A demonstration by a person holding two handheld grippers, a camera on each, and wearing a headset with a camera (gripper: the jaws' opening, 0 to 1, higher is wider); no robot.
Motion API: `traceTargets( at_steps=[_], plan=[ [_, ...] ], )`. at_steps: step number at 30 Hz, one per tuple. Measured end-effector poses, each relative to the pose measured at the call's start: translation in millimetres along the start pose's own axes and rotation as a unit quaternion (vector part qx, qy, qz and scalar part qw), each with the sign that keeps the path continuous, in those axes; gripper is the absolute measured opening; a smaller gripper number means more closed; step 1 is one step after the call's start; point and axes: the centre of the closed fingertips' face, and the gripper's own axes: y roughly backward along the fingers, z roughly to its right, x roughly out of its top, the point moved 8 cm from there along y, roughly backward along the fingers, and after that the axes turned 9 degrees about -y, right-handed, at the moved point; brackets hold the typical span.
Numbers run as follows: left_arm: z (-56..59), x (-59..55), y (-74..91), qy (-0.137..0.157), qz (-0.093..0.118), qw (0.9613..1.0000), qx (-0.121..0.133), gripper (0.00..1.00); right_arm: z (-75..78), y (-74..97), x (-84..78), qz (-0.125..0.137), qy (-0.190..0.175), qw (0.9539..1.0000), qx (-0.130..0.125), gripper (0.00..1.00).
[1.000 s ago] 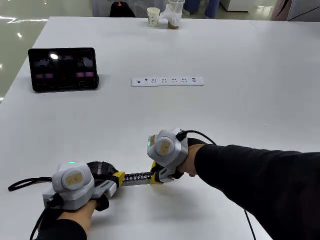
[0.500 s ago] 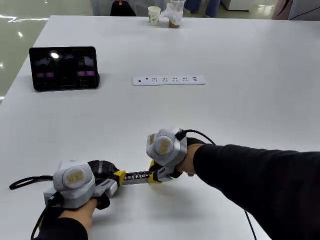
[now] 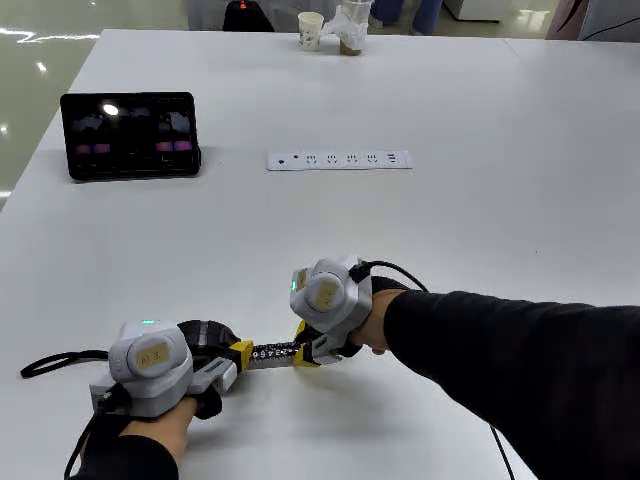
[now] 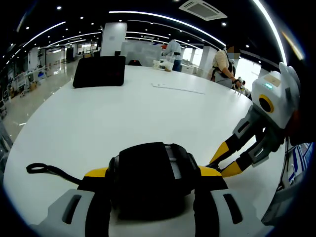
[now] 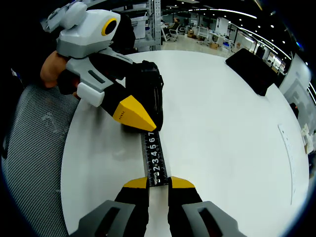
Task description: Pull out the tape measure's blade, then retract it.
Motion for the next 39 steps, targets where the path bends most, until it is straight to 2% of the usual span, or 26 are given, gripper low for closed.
traceTargets(
  at_steps=[39],
  plan=[
    [-0.2,-0.1,-0.5,0.001,-0.003,1.0000,-0.001,0.63,-4.7,-9.8,11.2,0.015,0.001,0.9999,-0.003,0.11]
  ],
)
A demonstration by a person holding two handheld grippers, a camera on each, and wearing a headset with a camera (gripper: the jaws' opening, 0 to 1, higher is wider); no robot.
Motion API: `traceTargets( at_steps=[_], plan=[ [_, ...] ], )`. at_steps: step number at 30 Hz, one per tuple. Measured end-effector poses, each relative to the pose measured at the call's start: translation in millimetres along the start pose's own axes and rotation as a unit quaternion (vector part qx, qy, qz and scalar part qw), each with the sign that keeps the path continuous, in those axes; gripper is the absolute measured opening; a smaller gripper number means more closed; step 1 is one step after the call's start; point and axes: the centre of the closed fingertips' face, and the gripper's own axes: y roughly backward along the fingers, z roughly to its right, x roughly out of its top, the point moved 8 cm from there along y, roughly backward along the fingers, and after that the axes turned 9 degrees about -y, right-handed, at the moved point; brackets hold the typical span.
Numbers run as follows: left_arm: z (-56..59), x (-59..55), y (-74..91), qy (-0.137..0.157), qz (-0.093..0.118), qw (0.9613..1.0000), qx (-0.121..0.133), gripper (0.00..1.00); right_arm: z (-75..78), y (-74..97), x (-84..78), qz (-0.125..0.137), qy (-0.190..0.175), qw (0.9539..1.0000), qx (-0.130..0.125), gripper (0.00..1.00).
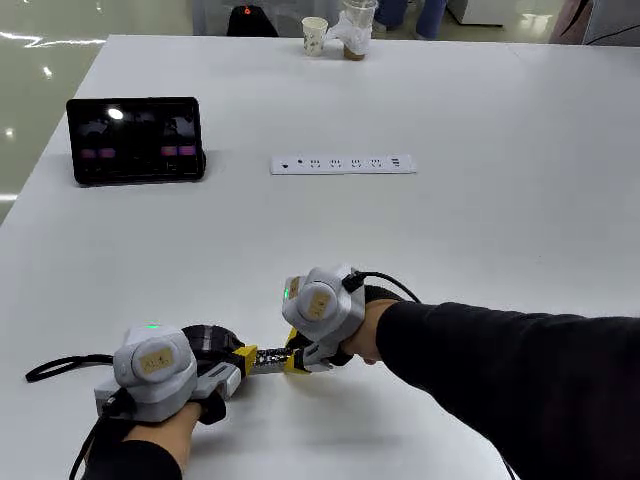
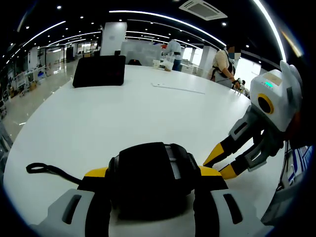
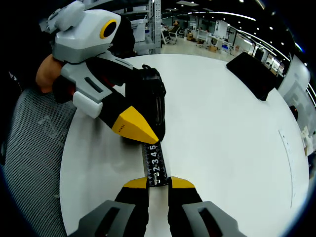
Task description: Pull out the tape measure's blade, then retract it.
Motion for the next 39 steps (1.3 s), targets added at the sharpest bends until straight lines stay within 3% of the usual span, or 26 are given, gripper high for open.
traceTargets(
  at_steps=[39],
  plan=[
    [-1.9,0.2,0.6,0.006,-0.002,0.9999,-0.010,0.63,-1.7,-11.8,14.2,0.023,-0.024,0.9992,0.023,0.11]
  ],
)
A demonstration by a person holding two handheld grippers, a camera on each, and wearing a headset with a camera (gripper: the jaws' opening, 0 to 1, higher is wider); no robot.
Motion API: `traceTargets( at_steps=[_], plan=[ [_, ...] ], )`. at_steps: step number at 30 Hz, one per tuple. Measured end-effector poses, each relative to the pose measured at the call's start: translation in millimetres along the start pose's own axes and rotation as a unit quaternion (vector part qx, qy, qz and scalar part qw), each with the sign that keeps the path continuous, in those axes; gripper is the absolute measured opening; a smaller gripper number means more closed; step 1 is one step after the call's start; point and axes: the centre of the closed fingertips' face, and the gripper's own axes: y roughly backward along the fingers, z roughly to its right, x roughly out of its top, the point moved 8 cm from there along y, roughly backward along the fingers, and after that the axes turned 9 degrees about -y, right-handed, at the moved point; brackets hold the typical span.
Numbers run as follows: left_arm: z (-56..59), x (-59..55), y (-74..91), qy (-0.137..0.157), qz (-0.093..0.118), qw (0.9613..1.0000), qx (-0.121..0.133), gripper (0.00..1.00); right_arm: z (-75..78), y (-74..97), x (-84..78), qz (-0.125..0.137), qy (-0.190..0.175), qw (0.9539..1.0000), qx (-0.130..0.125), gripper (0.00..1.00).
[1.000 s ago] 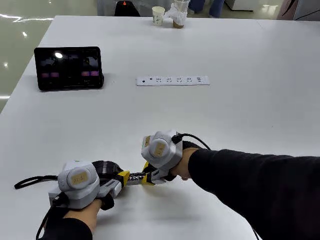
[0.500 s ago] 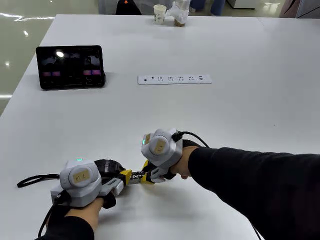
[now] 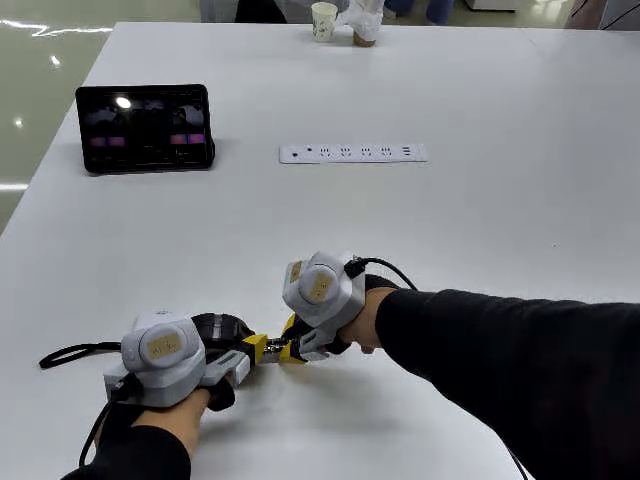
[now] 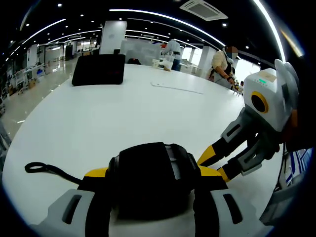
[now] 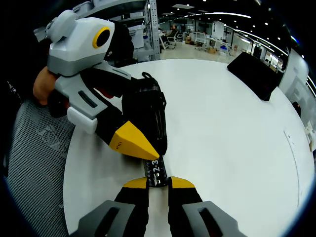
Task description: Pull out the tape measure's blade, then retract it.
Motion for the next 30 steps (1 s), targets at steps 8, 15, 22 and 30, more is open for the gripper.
traceTargets(
  at_steps=[8,15,22,30],
  plan=[
    [-0.3,0.0,-0.2,0.001,0.001,1.0000,-0.001,0.63,-1.2,-2.3,2.7,0.006,0.000,1.0000,0.002,0.11],
    [-0.2,0.5,0.5,0.002,0.001,1.0000,-0.002,0.63,-3.5,-4.4,4.9,0.009,-0.002,1.0000,0.004,0.11],
    [-0.6,0.3,0.4,0.004,0.001,1.0000,-0.003,0.63,-3.5,-6.4,7.2,0.011,-0.001,0.9999,0.006,0.11],
    [-0.5,0.5,0.6,0.005,0.001,1.0000,-0.003,0.63,-4.6,-8.2,9.7,0.012,-0.001,0.9999,0.007,0.11]
  ],
)
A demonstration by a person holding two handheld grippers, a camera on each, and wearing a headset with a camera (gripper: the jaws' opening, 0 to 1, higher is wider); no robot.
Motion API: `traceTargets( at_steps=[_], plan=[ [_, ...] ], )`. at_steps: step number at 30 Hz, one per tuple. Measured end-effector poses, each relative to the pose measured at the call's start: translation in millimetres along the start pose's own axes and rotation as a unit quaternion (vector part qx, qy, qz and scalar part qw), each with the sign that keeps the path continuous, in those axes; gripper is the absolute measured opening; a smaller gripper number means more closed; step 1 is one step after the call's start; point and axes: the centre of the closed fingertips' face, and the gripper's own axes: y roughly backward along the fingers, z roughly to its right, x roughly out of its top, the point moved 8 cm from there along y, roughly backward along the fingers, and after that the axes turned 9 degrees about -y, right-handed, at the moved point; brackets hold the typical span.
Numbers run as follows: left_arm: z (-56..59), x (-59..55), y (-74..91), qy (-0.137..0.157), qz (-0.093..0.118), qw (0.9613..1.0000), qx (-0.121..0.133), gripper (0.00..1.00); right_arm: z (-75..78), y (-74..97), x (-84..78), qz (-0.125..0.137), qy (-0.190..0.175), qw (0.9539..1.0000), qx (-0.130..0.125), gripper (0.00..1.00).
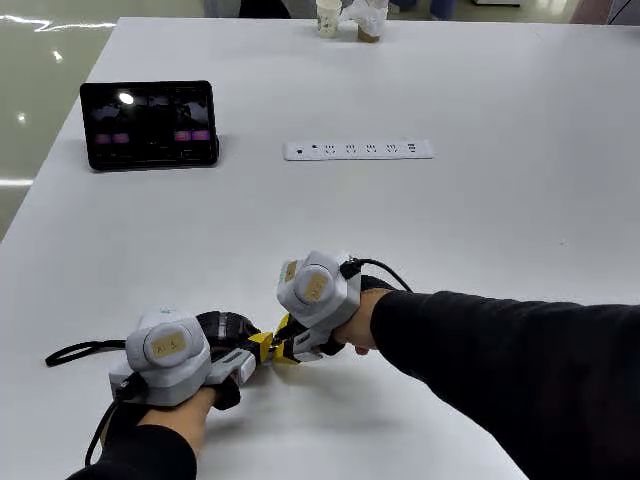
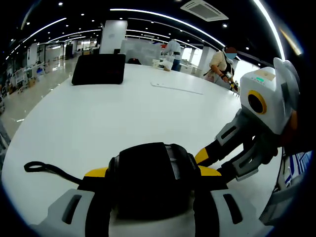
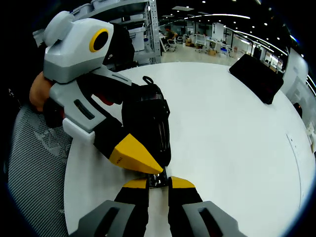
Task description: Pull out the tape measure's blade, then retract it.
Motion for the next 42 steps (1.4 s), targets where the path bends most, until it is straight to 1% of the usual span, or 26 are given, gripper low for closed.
traceTargets(
  at_steps=[12,18,24,29,38,42],
  plan=[
    [-0.1,0.2,0.6,0.000,0.000,1.0000,-0.001,0.63,-1.5,-2.6,3.0,0.003,-0.001,1.0000,0.000,0.12],
    [0.2,0.1,0.5,-0.002,0.001,1.0000,0.000,0.63,-1.9,-2.8,3.7,0.002,0.005,1.0000,-0.001,0.12],
    [-0.1,0.0,0.1,-0.002,0.002,1.0000,0.000,0.63,-3.1,-3.1,4.1,0.001,0.002,1.0000,-0.006,0.12],
    [0.6,0.1,0.2,-0.003,0.007,1.0000,0.002,0.65,-4.1,-3.8,4.8,0.001,0.002,0.9999,-0.012,0.13],
    [-1.1,0.8,2.0,-0.011,-0.003,0.9999,-0.013,0.64,-6.7,-4.2,4.6,-0.001,-0.004,0.9997,-0.026,0.13],
    [-2.0,2.3,4.8,-0.015,-0.006,0.9997,-0.019,0.63,-7.6,-1.6,3.6,-0.001,-0.007,0.9994,-0.033,0.13]
  ],
)
